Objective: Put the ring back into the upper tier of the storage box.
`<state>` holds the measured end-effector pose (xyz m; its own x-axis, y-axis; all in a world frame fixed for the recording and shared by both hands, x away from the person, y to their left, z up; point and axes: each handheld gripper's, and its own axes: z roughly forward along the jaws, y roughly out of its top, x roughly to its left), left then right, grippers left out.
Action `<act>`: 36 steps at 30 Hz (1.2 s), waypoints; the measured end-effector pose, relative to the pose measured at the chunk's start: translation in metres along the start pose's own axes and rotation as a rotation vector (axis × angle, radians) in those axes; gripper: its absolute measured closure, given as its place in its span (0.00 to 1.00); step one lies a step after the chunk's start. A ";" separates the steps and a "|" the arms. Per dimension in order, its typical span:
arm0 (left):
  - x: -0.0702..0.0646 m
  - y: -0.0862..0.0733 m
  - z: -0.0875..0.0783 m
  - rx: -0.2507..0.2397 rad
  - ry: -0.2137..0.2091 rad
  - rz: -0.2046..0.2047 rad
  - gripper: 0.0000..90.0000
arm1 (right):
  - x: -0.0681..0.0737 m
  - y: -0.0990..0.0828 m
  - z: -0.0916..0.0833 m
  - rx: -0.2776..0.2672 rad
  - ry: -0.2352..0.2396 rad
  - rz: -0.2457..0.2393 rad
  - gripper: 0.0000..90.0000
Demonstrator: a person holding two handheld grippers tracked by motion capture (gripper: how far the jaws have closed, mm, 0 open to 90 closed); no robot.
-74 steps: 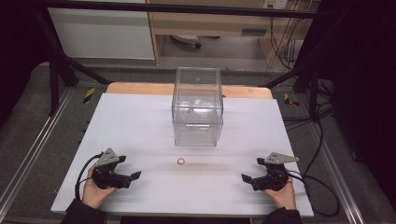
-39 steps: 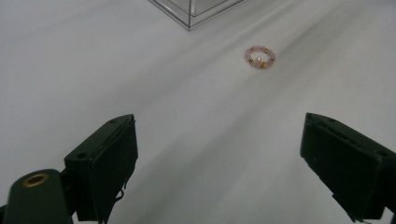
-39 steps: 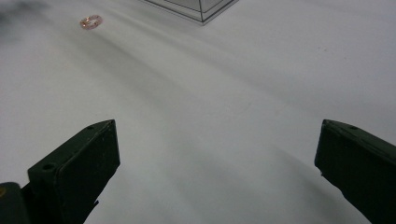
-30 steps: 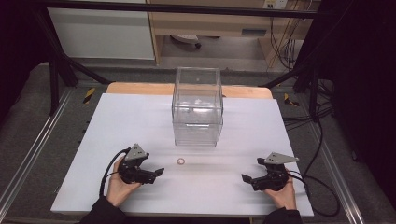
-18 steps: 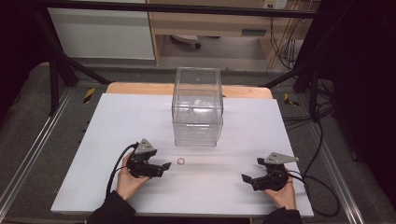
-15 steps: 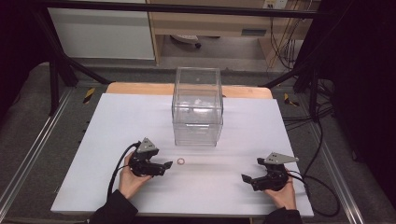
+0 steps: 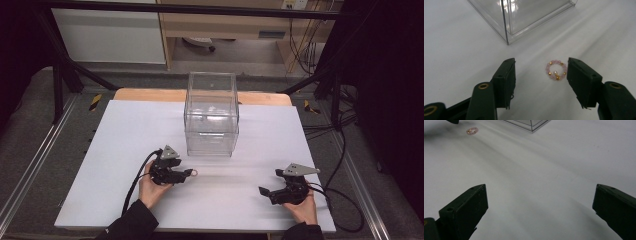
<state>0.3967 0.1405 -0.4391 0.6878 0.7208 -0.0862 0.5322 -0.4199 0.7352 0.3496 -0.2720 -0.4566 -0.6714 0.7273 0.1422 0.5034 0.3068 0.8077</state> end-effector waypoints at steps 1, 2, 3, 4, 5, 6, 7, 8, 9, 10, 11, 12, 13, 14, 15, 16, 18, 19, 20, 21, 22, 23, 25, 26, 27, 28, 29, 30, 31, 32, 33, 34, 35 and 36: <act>0.000 0.000 0.001 0.004 -0.001 0.003 0.48 | 0.000 0.000 0.000 -0.002 0.000 0.000 0.00; -0.001 0.001 0.002 0.007 -0.002 0.008 0.52 | 0.000 0.000 0.000 -0.002 0.000 0.000 0.01; -0.002 0.001 0.004 0.007 0.000 0.004 0.54 | 0.000 0.000 0.000 0.000 -0.001 -0.003 0.01; -0.002 0.001 0.005 0.011 -0.003 0.003 0.56 | 0.000 0.000 0.000 -0.001 -0.001 -0.001 0.00; -0.002 0.001 0.006 0.015 -0.003 0.003 0.56 | 0.000 0.000 0.000 -0.001 -0.001 -0.001 0.00; -0.003 0.001 0.008 0.014 -0.006 0.002 0.60 | 0.000 0.000 0.000 -0.001 0.000 -0.001 0.00; -0.003 0.001 0.009 0.014 -0.007 -0.004 0.62 | 0.000 0.000 0.000 -0.001 0.000 -0.001 0.01; -0.003 0.001 0.009 0.017 -0.006 -0.005 0.62 | 0.000 0.000 0.000 -0.001 0.000 -0.001 0.01; -0.003 0.001 0.010 0.017 -0.006 -0.007 0.66 | 0.000 0.000 0.000 -0.002 0.000 -0.001 0.00; -0.004 0.001 0.011 0.016 -0.004 -0.011 0.66 | 0.000 0.000 0.000 -0.002 0.000 -0.001 0.00; -0.004 0.002 0.012 0.020 -0.003 -0.014 0.68 | 0.000 0.000 0.000 -0.002 0.001 0.002 0.01; -0.004 0.002 0.013 0.020 -0.004 -0.018 0.70 | 0.000 0.000 0.001 -0.003 0.001 0.002 0.01; -0.004 0.002 0.013 0.020 -0.007 -0.021 0.74 | 0.000 0.000 0.000 -0.003 0.001 0.002 0.01; -0.004 0.002 0.014 0.021 -0.007 -0.023 0.74 | 0.000 0.000 0.000 -0.003 0.001 0.002 0.01; -0.005 0.001 0.015 0.023 -0.006 -0.023 0.76 | 0.000 0.000 0.000 0.000 0.000 0.000 0.00; -0.005 0.001 0.015 0.026 -0.008 -0.026 0.77 | 0.000 0.000 0.000 -0.003 0.000 -0.001 0.00; -0.007 0.001 0.016 0.031 -0.009 -0.024 0.79 | 0.000 0.000 0.000 -0.001 0.001 0.000 0.01; -0.007 0.001 0.017 0.031 -0.009 -0.020 0.79 | 0.000 0.000 0.000 -0.001 0.001 0.000 0.01; -0.007 0.001 0.017 0.031 -0.010 -0.017 0.81 | 0.000 0.000 0.000 -0.001 0.001 0.000 0.01; -0.008 0.001 0.017 0.031 -0.010 -0.016 0.81 | 0.000 0.000 0.000 -0.001 0.001 0.000 0.01; -0.008 0.001 0.017 0.031 -0.008 -0.016 0.82 | 0.000 0.000 0.000 -0.001 0.002 0.000 0.01; -0.008 0.001 0.017 0.031 -0.009 -0.017 0.84 | 0.000 0.000 0.000 0.000 0.000 0.000 0.00; -0.009 0.001 0.017 0.034 -0.009 -0.019 0.86 | 0.000 0.000 0.000 -0.001 0.001 0.000 0.00; -0.009 0.001 0.018 0.039 -0.004 -0.017 0.86 | 0.000 0.000 0.000 -0.001 0.001 0.000 0.00; -0.009 0.001 0.018 0.043 -0.002 -0.018 0.87 | 0.000 0.000 0.000 -0.001 0.002 0.000 0.00; -0.010 0.001 0.018 0.040 0.001 -0.018 0.88 | 0.000 0.000 0.000 -0.002 0.001 -0.001 0.00; -0.010 0.001 0.018 0.040 0.001 -0.018 0.88 | 0.000 0.000 0.000 -0.002 0.001 -0.001 0.00; -0.010 0.001 0.018 0.041 0.001 -0.016 0.89 | 0.000 0.000 0.000 0.000 0.001 0.000 0.01; -0.011 0.001 0.019 0.041 0.006 -0.013 0.89 | 0.000 0.000 0.000 0.000 0.001 0.000 0.00; -0.011 0.001 0.019 0.041 0.009 -0.010 0.91 | 0.000 0.000 0.000 -0.001 0.001 0.000 0.01; -0.011 0.001 0.019 0.041 0.007 -0.011 0.93 | 0.000 0.000 0.000 0.000 0.001 0.000 0.01; -0.011 0.001 0.019 0.042 0.004 -0.012 0.94 | 0.000 0.000 0.000 0.000 0.001 0.000 0.01; -0.012 0.001 0.019 0.042 0.009 -0.012 0.94 | 0.000 0.000 0.000 0.000 0.001 0.000 0.01; -0.012 0.001 0.019 0.044 0.013 -0.009 0.95 | 0.000 0.000 0.000 0.000 0.001 -0.002 0.01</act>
<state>0.3982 0.1211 -0.4501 0.6768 0.7314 -0.0836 0.5593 -0.4371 0.7044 0.3497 -0.2721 -0.4566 -0.6729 0.7262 0.1406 0.5017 0.3085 0.8082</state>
